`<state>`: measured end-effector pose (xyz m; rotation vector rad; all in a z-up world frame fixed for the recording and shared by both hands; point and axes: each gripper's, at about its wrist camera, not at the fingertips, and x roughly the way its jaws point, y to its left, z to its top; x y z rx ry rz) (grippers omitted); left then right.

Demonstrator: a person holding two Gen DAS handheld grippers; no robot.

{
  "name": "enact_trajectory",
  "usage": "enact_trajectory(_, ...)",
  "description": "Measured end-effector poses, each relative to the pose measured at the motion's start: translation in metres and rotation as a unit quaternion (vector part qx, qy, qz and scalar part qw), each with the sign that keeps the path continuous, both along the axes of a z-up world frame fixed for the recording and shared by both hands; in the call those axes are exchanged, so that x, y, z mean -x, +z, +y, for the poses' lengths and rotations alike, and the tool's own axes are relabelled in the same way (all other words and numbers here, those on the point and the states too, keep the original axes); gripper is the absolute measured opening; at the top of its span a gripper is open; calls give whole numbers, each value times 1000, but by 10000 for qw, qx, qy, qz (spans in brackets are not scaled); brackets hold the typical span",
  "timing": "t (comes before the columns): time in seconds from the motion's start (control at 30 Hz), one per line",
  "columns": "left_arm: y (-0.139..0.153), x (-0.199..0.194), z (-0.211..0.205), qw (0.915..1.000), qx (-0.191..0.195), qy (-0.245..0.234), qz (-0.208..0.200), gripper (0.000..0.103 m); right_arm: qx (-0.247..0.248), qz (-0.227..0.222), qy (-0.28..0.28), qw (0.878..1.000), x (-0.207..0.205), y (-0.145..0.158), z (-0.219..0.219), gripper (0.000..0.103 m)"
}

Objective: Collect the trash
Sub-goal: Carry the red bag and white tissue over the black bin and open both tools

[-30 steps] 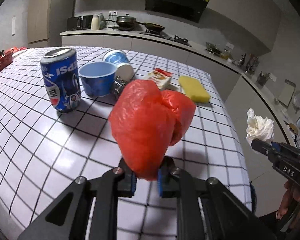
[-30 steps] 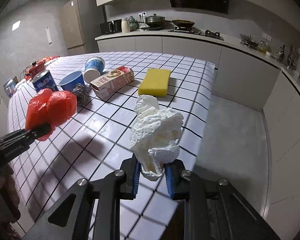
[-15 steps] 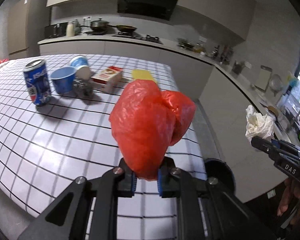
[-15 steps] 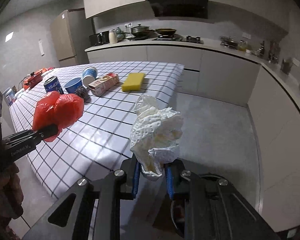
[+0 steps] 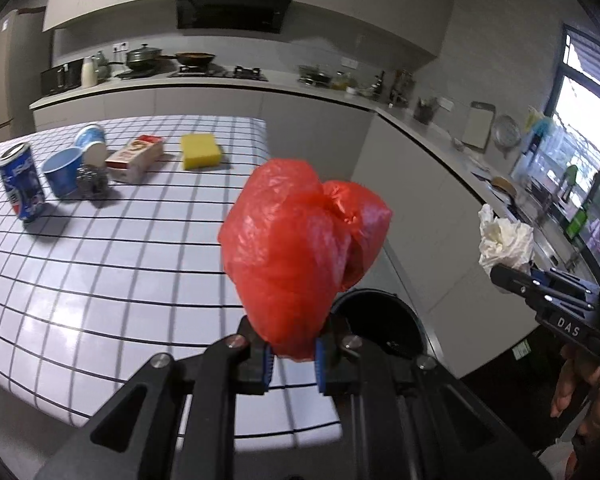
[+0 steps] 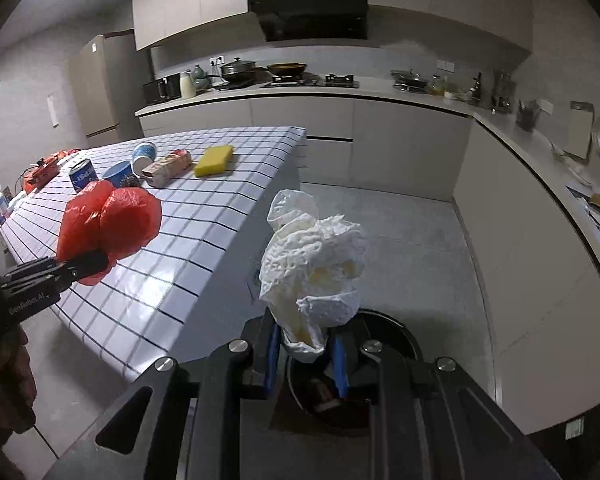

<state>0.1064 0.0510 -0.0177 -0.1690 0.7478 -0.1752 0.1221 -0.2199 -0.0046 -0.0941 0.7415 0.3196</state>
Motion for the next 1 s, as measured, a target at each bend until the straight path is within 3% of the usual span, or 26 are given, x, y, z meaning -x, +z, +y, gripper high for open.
enact_trajectory(0.37, -9, -3, -56, 9989, -84, -456, 93, 16, 32, 108, -232, 9997, 17, -14, -53, 23)
enact_trajectory(0.6, -23, -8, -91, 9978, -135, -605, 223, 16, 16, 279, -208, 9994, 14, -39, -83, 23)
enact_trajectory(1.0, -86, -20, -139, 9919, -290, -831, 917, 16, 138, 729, 178, 9971, 0, -94, -111, 23)
